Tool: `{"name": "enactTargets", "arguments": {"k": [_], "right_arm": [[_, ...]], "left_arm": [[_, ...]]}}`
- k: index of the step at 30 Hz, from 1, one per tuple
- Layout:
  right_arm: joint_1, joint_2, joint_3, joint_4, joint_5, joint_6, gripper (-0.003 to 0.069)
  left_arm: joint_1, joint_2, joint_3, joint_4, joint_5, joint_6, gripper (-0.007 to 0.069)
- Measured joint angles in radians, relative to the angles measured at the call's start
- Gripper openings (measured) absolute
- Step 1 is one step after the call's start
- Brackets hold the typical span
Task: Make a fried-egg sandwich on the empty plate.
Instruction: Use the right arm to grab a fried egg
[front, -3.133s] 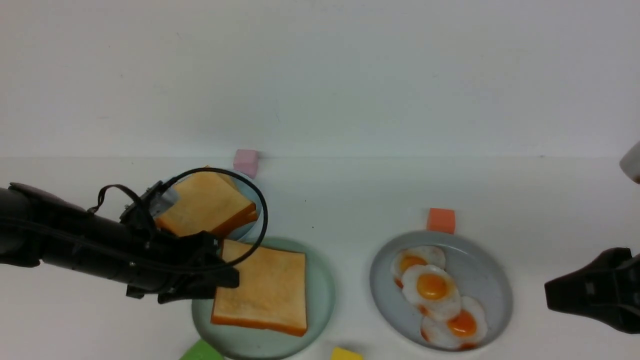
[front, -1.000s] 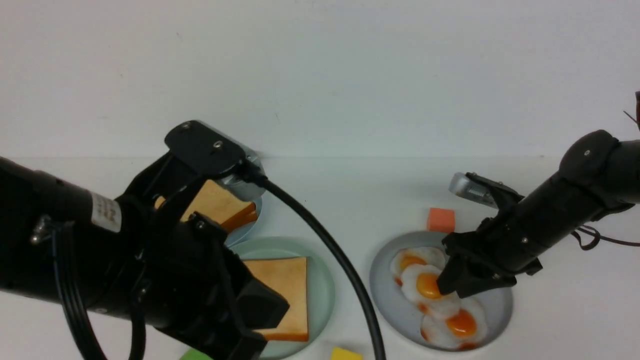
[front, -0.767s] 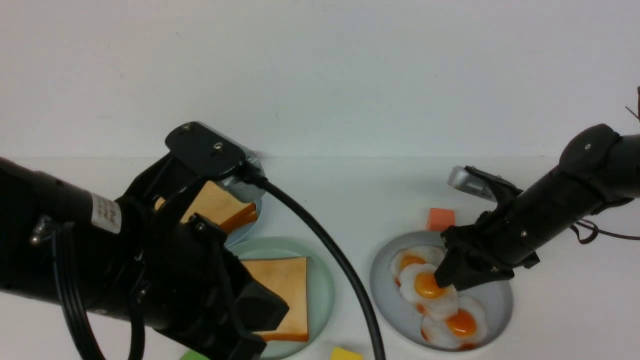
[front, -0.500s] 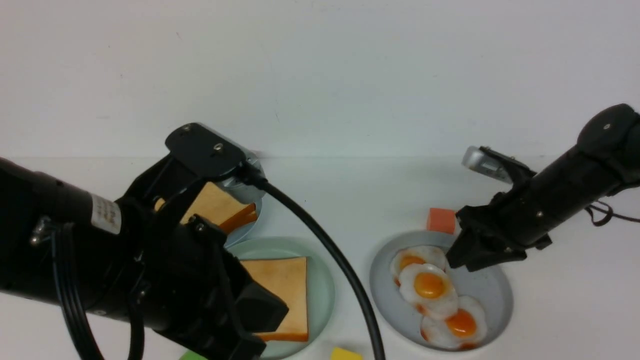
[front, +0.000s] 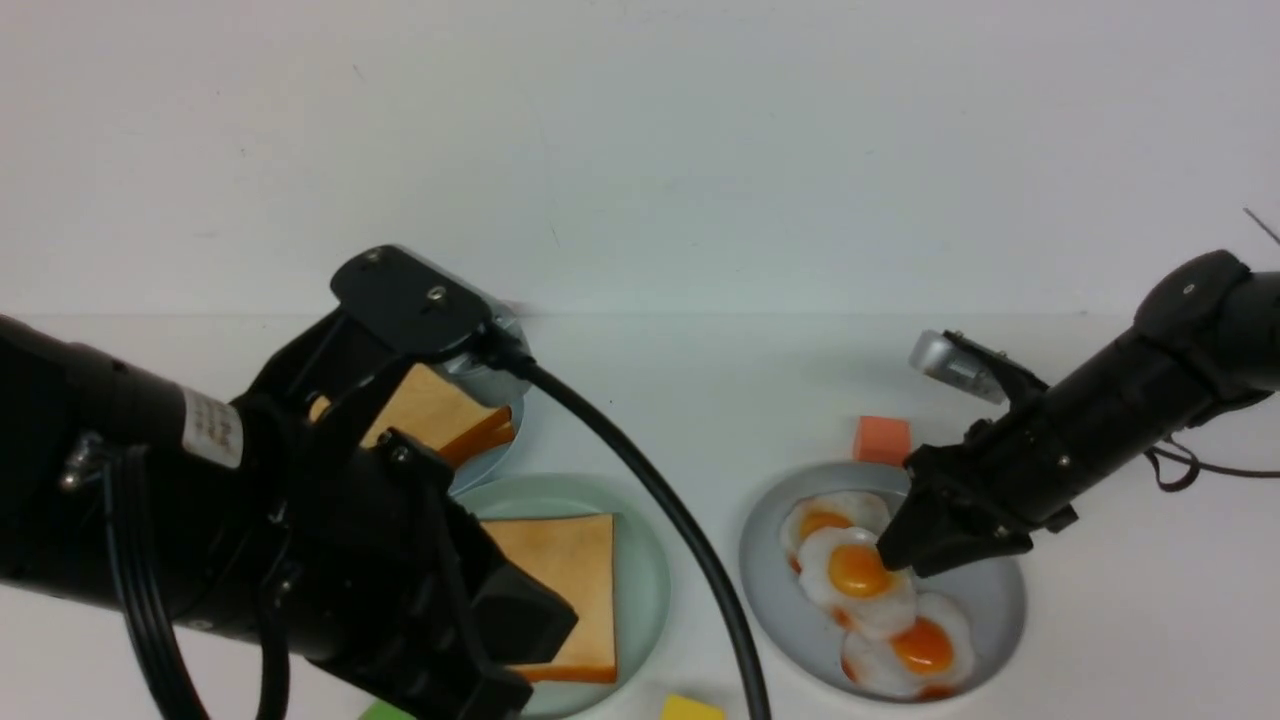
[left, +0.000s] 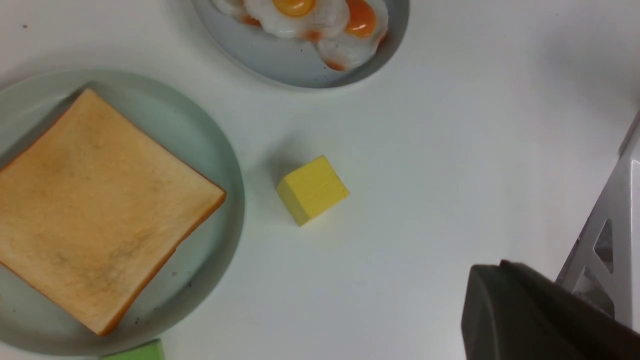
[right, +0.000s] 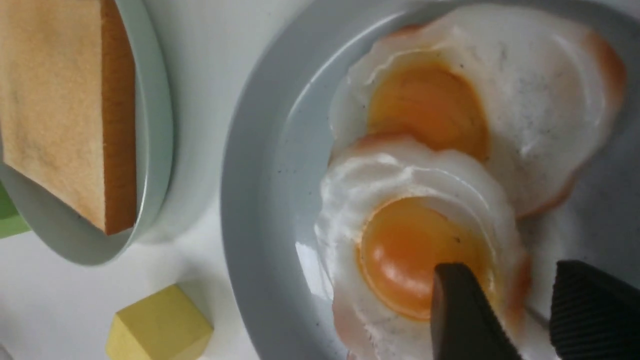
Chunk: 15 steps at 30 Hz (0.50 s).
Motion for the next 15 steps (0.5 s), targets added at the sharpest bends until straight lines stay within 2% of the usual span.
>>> {"name": "enactTargets", "arguments": {"k": [8, 12, 15], "right_arm": [[0.000, 0.021, -0.001, 0.025, 0.005, -0.004, 0.0275], [0.000, 0.021, -0.001, 0.026, 0.013, -0.017, 0.0208], [0.000, 0.023, -0.001, 0.022, 0.025, -0.021, 0.0113]], "left_arm": [[0.000, 0.000, 0.000, 0.000, 0.000, -0.002, -0.0003], [0.000, 0.000, 0.000, 0.000, 0.000, -0.015, -0.0001], [0.000, 0.000, 0.000, 0.000, 0.000, -0.022, 0.0001]]}}
